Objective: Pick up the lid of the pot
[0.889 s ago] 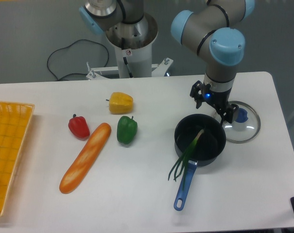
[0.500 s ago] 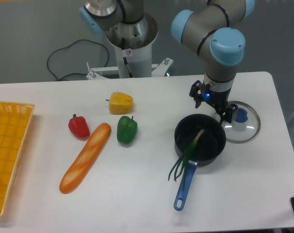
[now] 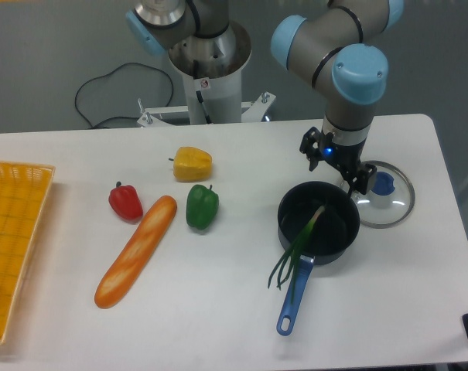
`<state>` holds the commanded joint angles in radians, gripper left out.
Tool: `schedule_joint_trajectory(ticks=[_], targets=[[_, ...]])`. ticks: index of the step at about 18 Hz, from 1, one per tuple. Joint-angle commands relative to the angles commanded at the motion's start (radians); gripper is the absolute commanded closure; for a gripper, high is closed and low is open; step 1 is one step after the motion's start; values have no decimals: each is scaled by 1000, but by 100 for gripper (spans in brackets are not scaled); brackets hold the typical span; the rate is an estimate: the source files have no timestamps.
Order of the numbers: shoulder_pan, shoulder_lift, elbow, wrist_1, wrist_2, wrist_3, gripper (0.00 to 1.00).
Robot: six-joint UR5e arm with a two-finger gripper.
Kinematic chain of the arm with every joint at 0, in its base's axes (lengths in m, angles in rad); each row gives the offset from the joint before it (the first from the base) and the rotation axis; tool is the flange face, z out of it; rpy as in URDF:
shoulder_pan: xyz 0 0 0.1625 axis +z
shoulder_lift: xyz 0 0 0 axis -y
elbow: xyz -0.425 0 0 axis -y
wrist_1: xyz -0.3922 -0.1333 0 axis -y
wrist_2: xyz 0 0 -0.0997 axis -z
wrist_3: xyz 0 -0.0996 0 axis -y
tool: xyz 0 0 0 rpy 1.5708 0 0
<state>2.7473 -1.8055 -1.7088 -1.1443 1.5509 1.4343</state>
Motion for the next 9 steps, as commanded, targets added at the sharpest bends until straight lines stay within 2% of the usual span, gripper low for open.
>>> schedule_joint_trajectory(ticks=[5,9], targets=[[0,8,-25,8,9,-32,0],[32,6,-25,9,3,-43,0]])
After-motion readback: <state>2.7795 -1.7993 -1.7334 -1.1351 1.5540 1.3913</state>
